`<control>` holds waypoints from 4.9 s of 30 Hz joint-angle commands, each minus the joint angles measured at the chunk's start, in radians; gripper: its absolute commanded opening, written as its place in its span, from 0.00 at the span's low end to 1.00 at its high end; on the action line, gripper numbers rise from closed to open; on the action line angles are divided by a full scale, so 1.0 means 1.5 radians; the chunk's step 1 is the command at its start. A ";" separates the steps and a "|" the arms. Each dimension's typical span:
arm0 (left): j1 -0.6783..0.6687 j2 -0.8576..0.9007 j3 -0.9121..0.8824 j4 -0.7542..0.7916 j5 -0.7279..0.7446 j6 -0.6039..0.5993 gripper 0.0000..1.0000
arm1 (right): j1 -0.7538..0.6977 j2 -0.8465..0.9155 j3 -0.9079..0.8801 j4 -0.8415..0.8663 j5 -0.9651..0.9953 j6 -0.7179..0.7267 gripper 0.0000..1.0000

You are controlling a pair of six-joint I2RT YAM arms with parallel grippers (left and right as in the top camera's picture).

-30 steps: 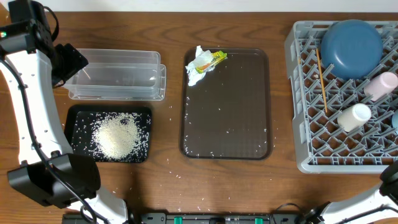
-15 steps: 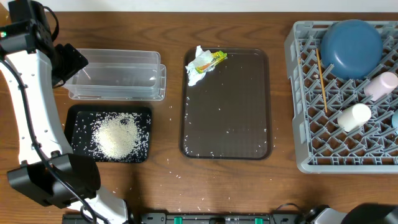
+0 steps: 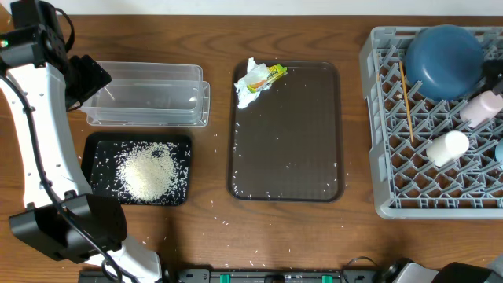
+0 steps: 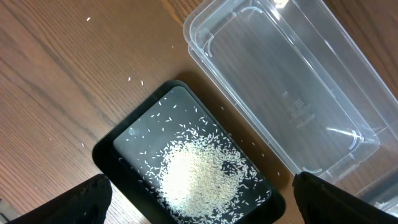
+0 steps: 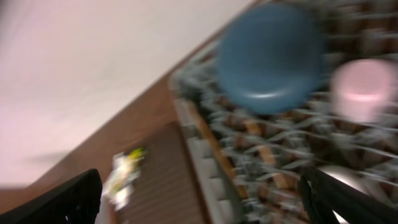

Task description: Sort waste into correct bins and load items into the dishwasher rack

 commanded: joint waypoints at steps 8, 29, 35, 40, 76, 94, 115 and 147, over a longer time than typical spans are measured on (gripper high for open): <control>0.002 -0.001 0.004 -0.002 -0.008 0.006 0.96 | 0.005 0.003 0.001 -0.001 0.235 -0.011 0.99; 0.002 -0.001 0.004 -0.002 -0.008 0.006 0.96 | 0.005 0.003 0.001 -0.001 0.235 -0.011 0.99; 0.002 -0.001 0.004 -0.002 -0.008 0.006 0.96 | 0.005 0.003 0.001 -0.001 0.235 -0.011 0.99; 0.002 -0.001 0.004 0.014 -0.005 -0.001 0.96 | 0.005 0.003 0.001 -0.001 0.235 -0.011 0.99; -0.503 0.132 0.003 0.356 0.044 0.226 0.89 | 0.005 0.003 0.001 -0.001 0.235 -0.011 0.99; -0.509 0.301 0.003 0.487 0.112 0.403 0.88 | 0.005 0.003 0.001 -0.001 0.235 -0.011 0.99; -0.528 0.388 0.003 0.555 0.064 0.523 0.78 | 0.005 0.003 0.001 -0.001 0.235 -0.011 0.99; -0.540 0.419 0.004 0.583 0.041 0.527 0.41 | 0.005 0.003 0.001 -0.001 0.235 -0.011 0.99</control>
